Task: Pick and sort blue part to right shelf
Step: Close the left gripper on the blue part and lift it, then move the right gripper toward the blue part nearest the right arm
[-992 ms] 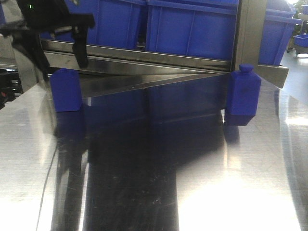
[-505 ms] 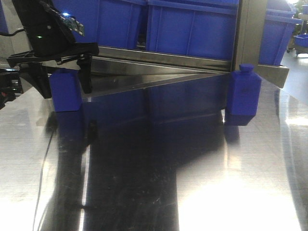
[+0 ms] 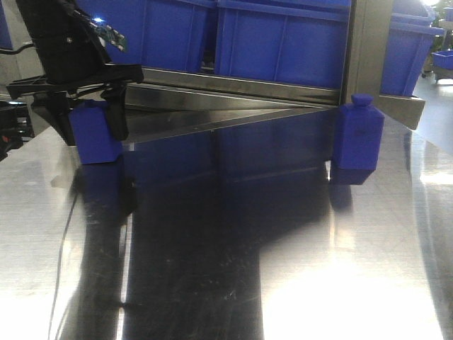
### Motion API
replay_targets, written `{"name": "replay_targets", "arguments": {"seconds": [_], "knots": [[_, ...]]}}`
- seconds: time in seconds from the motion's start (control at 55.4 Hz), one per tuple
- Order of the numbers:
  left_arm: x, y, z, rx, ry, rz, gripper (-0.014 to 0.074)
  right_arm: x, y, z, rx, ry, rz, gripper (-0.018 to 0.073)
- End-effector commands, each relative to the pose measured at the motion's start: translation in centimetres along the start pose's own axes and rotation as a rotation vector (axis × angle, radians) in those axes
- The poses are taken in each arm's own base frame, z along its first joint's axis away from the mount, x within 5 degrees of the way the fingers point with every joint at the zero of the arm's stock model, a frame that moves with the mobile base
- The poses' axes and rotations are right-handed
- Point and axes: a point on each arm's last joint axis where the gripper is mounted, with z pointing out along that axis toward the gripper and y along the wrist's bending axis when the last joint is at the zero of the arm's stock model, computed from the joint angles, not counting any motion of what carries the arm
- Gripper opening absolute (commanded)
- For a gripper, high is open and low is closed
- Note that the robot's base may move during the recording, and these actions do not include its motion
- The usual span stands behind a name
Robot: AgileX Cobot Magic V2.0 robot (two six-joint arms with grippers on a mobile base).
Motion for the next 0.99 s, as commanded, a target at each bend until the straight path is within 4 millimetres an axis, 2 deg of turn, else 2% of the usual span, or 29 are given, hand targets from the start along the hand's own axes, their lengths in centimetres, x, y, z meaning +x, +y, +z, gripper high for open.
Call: {"name": "replay_targets", "arguments": {"seconds": [0.0,0.09,0.18,0.379,0.541,0.649,0.74,0.83,0.902,0.974], "knots": [[-0.1,-0.6,-4.1,0.037,-0.085,0.027,0.0301,-1.3,0.0,-0.2,-0.002,-0.127,0.000,0.0042],[0.2,-0.9,-5.1,0.031,-0.090,0.070,0.0301,-1.3,0.0,-0.2,-0.002,-0.127,0.000,0.0042],[0.7,-1.1,-7.0,0.005,-0.129,0.117,0.0301,-1.3,0.0,-0.2,-0.002,-0.127,0.000,0.0042],[2.8,-1.7,-13.3,-0.131,-0.276,0.221,0.0301,-1.3,0.0,-0.2,-0.002,-0.126,0.000,0.0042],[6.1,-1.8,-17.9,-0.116,-0.434,0.268,0.0301,-1.3,0.0,-0.2,-0.002,-0.126,0.000,0.0042],[8.4,-1.2,-19.3,-0.091,-0.520,0.283,0.0301,-1.3,0.0,-0.2,-0.002,-0.127,0.003,0.0042],[10.7,-0.3,-19.4,-0.086,-0.558,0.295,0.0301,-1.3,0.0,-0.2,-0.003,-0.128,0.008,0.0042],[13.4,0.9,-19.9,-0.088,-0.622,0.314,0.0300,-1.3,0.0,-0.2,-0.003,-0.128,0.012,0.0042],[15.5,1.8,-19.5,-0.084,-0.671,0.332,0.0300,-1.3,0.0,-0.2,-0.004,-0.128,0.016,0.0042],[18.3,2.9,-19.6,-0.060,-0.762,0.349,0.0301,-1.3,0.0,-0.2,-0.004,-0.127,0.027,0.0042]]}}
